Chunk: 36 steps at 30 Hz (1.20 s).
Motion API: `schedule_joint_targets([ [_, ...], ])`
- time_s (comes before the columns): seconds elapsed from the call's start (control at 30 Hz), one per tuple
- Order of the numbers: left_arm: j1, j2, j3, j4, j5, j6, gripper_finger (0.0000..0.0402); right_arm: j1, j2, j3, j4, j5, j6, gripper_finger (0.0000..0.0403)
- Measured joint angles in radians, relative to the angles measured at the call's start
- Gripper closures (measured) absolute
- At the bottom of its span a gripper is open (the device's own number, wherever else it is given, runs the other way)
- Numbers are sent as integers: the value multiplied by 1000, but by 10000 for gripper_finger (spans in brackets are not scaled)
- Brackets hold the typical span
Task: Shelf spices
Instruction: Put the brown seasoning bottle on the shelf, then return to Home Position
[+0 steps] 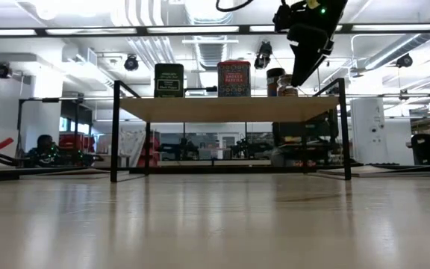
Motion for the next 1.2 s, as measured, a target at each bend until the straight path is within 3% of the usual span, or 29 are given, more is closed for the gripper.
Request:
schedule_joint_targets([
  [0.33, 0, 0, 0, 0, 0, 8, 168, -14, 25, 0, -1, -6, -20, 198],
  [0.7, -4, 0, 0, 8, -31, 72, 168, 114, -131, 63, -91, -51, 69, 195],
  [0.93, -9, -19, 0, 87, -229, 210, 168, 234, -306, 56, 106, -88, 13, 192],
  [1.2, -97, -62, 0, 170, -507, 343, 169, 377, -536, -140, 388, -84, -111, 203],
])
